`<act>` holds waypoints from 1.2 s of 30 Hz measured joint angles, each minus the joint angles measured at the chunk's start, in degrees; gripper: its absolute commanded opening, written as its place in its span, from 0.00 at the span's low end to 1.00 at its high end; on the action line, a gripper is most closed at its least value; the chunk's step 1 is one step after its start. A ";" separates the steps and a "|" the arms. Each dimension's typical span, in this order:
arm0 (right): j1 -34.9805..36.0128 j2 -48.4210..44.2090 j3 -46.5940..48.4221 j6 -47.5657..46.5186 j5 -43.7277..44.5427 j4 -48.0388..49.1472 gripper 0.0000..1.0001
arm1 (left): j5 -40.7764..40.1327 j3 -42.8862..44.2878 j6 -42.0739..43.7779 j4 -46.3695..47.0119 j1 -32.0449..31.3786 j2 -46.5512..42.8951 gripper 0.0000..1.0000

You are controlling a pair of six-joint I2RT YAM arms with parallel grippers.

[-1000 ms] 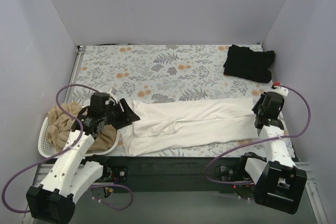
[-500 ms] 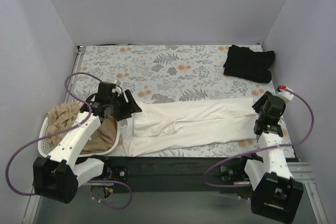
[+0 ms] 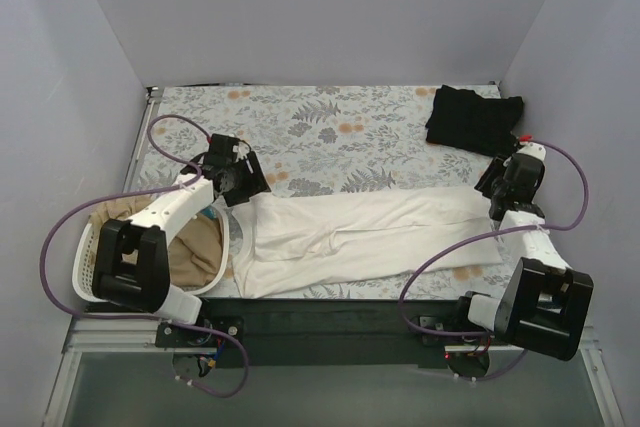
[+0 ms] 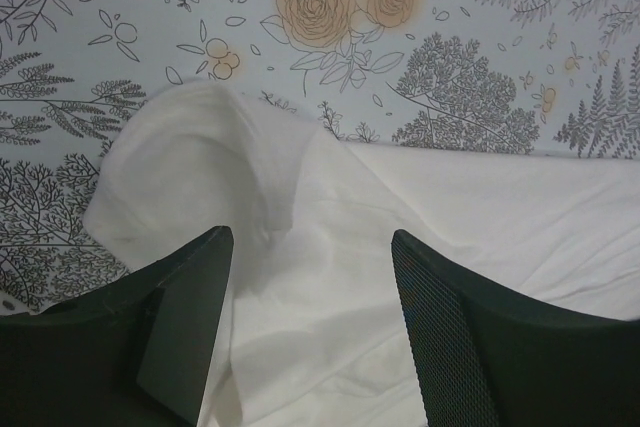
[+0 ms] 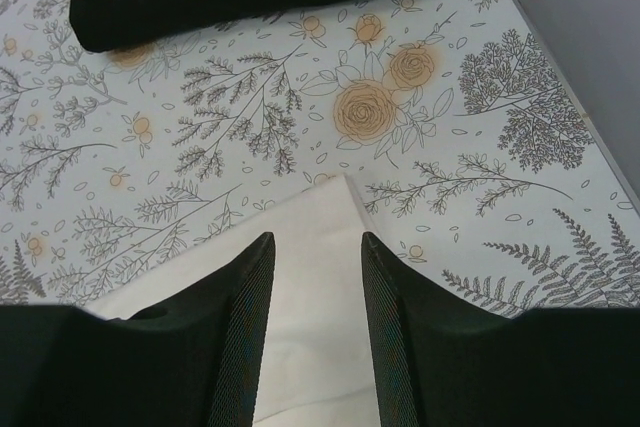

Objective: Fold and stack the t-shirts
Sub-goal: Fold the tshirt

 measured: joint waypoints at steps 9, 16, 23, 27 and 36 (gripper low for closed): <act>-3.10 10.80 2.12 -1.20 -6.03 0.76 0.42 | -2.12 1.49 0.98 2.71 0.00 7.74 0.61; -3.76 16.59 4.33 -1.25 -10.64 0.72 0.41 | -3.82 1.81 2.03 3.87 0.46 10.10 0.57; -3.76 20.85 7.87 -1.25 -12.52 1.14 0.39 | -4.24 2.32 2.34 4.81 1.27 13.00 0.47; -3.76 24.09 10.36 -1.22 -13.46 1.16 0.36 | -4.28 2.32 2.25 5.40 1.73 13.09 0.41; -3.78 26.47 12.07 -2.16 -10.86 0.98 0.37 | -4.46 2.32 2.34 5.68 2.19 13.09 0.39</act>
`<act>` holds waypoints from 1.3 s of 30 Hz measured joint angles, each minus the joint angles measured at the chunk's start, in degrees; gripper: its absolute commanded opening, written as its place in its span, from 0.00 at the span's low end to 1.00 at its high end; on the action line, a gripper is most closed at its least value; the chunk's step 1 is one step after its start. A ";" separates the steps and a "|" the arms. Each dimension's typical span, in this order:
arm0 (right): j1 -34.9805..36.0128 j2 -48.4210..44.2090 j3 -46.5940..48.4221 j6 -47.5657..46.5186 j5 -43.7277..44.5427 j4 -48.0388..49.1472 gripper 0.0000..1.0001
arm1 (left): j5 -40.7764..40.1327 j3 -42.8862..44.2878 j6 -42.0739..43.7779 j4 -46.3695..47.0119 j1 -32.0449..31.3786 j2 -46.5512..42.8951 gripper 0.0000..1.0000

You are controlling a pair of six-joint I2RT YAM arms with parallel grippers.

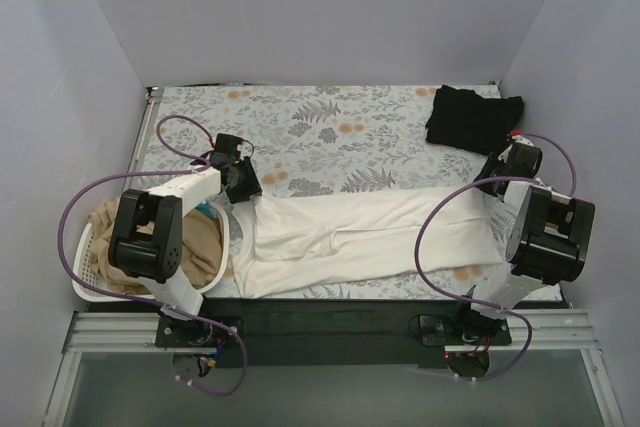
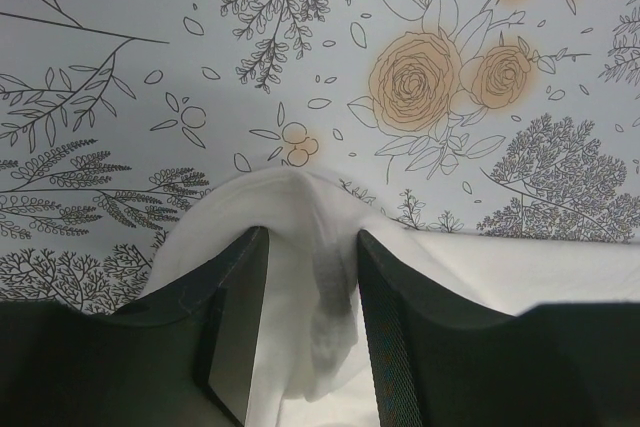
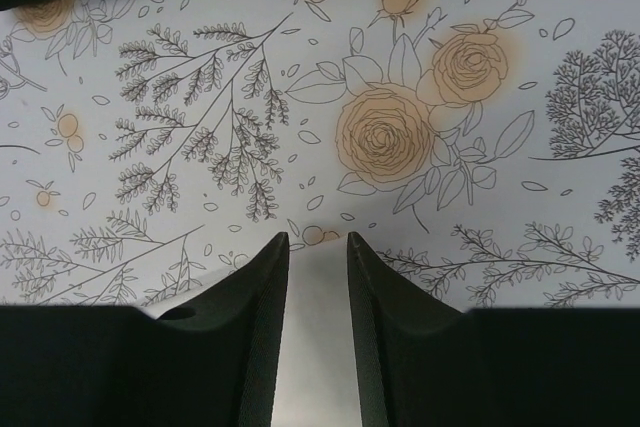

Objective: Fold and stack the t-shirts
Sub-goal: Fold the tshirt

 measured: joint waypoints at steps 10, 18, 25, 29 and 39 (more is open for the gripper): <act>-0.35 -0.37 -0.02 -1.33 1.75 -1.27 0.38 | 0.00 0.00 0.00 0.02 0.00 0.00 0.39; -0.35 1.11 0.35 -1.49 0.26 -2.34 0.32 | 0.00 0.00 -0.02 0.02 0.07 0.00 0.39; -0.35 2.58 1.68 -1.70 -0.48 -3.37 0.03 | -0.09 0.00 -0.17 0.02 0.48 0.00 0.39; -0.44 2.75 2.05 -1.40 -0.28 -3.98 0.01 | -0.26 0.00 -0.52 0.24 0.50 0.00 0.39; -1.84 2.75 2.27 -0.42 -0.07 -4.63 0.01 | 1.36 0.00 -1.44 1.73 0.66 0.11 0.22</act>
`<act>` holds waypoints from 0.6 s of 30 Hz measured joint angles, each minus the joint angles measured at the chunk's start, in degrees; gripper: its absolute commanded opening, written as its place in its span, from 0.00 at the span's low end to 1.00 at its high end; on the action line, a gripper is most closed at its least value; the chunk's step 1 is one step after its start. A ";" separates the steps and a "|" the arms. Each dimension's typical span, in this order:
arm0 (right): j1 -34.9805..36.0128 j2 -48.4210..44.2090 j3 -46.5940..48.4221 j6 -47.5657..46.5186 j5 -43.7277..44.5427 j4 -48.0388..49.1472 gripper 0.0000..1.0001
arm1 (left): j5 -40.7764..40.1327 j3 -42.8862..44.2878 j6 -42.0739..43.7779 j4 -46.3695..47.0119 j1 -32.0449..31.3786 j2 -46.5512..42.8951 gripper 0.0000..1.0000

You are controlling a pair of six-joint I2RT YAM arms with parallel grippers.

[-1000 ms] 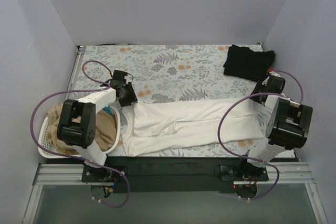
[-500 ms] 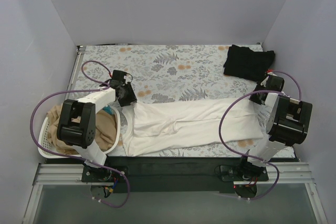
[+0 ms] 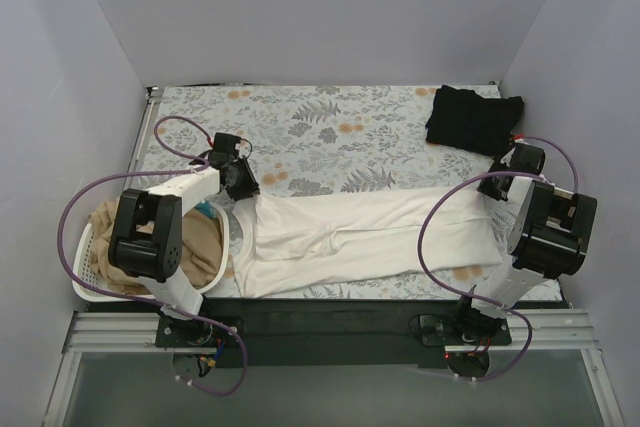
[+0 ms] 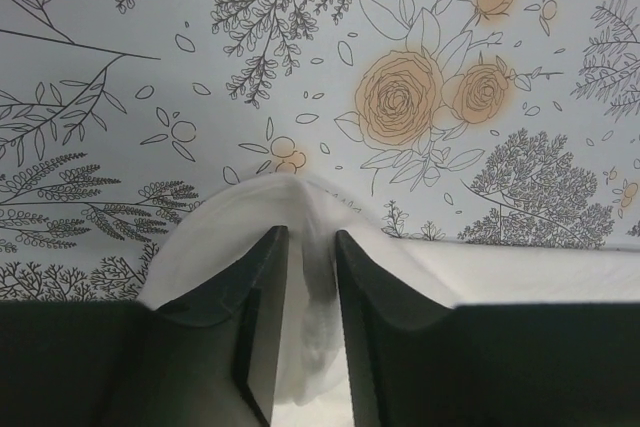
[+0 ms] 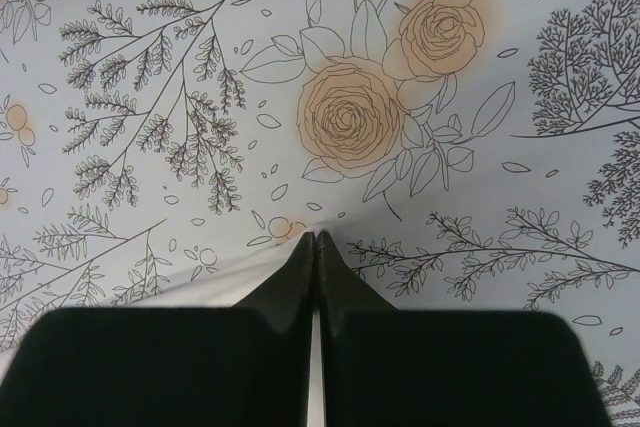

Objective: Fold and stack the t-shirts
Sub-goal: Fold the tshirt

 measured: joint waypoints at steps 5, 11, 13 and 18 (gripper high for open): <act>-0.46 -0.02 0.00 0.39 -0.39 -0.07 0.01 | 0.20 0.00 -0.24 -0.02 0.02 0.52 0.00; -2.75 -0.02 0.00 2.21 -1.55 -0.72 0.01 | 0.52 0.92 0.17 0.00 0.02 0.61 0.00; -4.09 -0.02 0.02 2.97 -2.10 -1.03 0.01 | 0.46 2.56 0.44 0.02 0.00 1.14 0.00; -6.97 -0.04 0.02 4.44 -2.64 -1.36 0.01 | 0.39 5.11 1.38 1.44 0.00 2.03 0.00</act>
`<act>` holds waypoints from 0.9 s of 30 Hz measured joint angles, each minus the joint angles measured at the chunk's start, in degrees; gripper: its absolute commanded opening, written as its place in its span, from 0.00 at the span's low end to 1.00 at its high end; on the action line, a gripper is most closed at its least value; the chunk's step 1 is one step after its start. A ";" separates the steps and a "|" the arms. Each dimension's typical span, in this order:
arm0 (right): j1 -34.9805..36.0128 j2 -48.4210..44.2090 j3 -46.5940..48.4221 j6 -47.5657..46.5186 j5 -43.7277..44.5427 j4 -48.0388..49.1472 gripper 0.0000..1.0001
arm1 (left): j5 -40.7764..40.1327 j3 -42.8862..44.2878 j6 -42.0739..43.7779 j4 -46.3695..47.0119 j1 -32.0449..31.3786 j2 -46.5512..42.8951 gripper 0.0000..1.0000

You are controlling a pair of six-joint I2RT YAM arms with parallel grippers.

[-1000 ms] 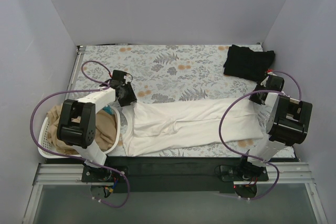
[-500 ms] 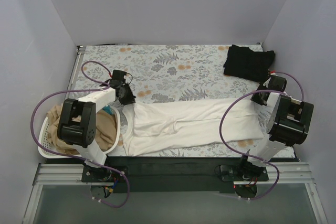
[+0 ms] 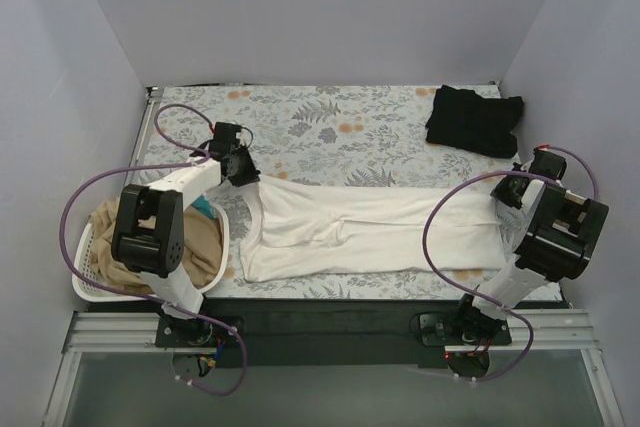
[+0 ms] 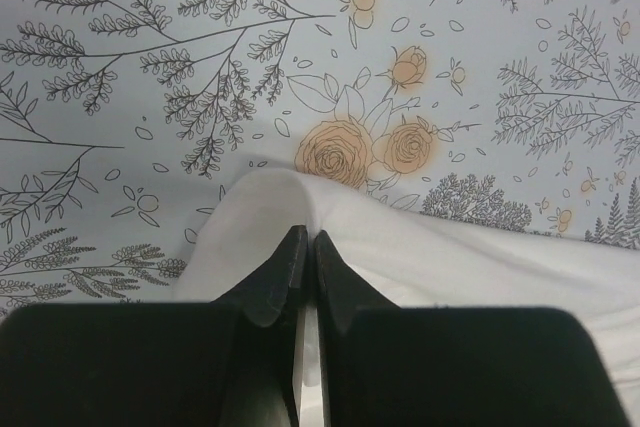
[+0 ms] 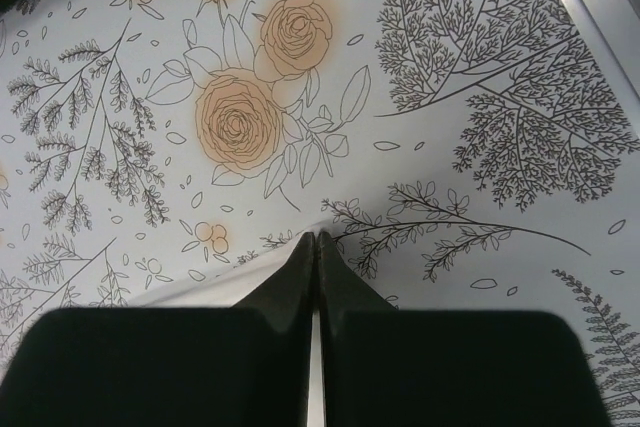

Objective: Fold and stack the t-shirts
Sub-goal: Fold the tshirt

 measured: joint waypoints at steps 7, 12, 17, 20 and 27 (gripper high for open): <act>-0.48 0.00 0.00 0.20 0.02 -0.02 0.01 | -0.04 0.13 1.09 0.22 0.00 2.82 0.01; -0.48 -0.66 -0.02 0.24 0.20 -0.50 0.01 | 0.07 1.18 1.25 -0.33 0.02 5.97 0.43; -0.55 -4.07 -0.04 0.92 0.26 -1.49 0.36 | -1.09 3.19 1.60 -0.81 0.00 5.68 0.64; -0.81 -7.89 -0.04 1.44 0.42 -1.73 0.43 | -1.86 4.15 1.95 -1.99 0.02 4.66 0.68; -0.66 -20.39 -0.52 2.23 0.13 -2.75 0.51 | -3.41 5.60 2.89 -4.31 0.04 -3.76 0.80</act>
